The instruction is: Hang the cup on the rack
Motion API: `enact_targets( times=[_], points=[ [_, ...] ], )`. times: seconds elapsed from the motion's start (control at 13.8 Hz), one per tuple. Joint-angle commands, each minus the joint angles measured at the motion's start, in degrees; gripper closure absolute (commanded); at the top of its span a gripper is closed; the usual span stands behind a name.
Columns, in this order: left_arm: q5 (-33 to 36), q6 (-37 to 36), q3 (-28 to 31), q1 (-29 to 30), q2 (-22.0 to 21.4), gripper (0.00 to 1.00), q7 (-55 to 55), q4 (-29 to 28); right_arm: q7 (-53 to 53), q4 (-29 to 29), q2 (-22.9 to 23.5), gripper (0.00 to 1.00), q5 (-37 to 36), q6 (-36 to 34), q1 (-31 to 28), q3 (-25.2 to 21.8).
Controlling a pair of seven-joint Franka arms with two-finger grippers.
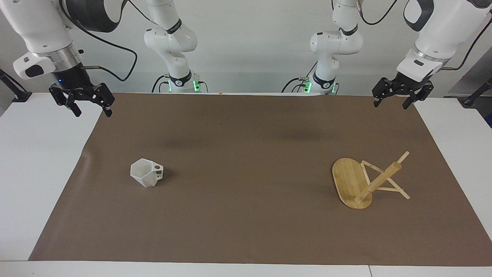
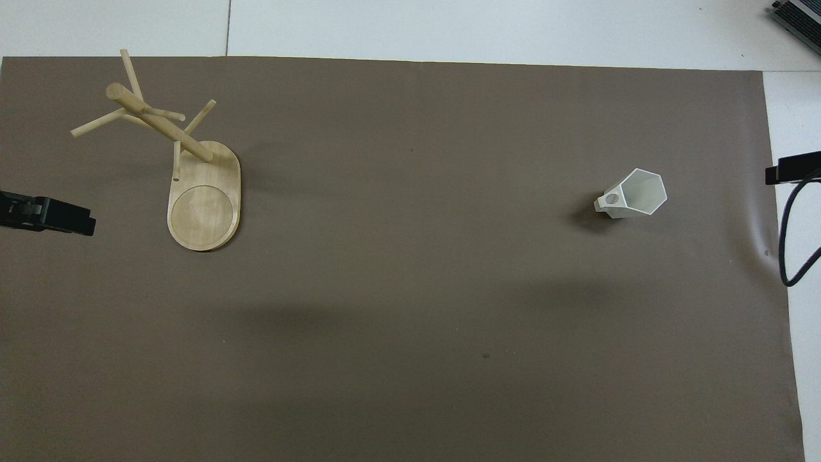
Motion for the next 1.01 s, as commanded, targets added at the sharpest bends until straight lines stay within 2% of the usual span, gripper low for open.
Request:
enact_targets(
  times=[0.0,0.51,0.65,0.94],
  points=[
    [0.9,-0.2,-0.1,0.3,-1.3,0.0,-0.2,-1.3,1.1,-2.1,-1.7,0.0,-1.2,0.8,-0.2,0.4],
    [0.9,-0.2,-0.1,0.3,-1.3,0.0,-0.2,-1.3,0.3,-2.7,-1.9,0.0,-1.2,-0.6,-0.2,0.6],
    [0.9,-0.2,-0.1,0.3,-1.3,0.0,-0.2,-1.3,0.4,-6.7,-3.4,0.0,-1.2,1.4,-0.2,0.6],
    [0.9,-0.2,-0.1,0.3,-1.3,0.0,-0.3,-1.3,0.4,-10.5,-2.2,0.0,-1.2,9.5,-0.2,0.7]
  ],
)
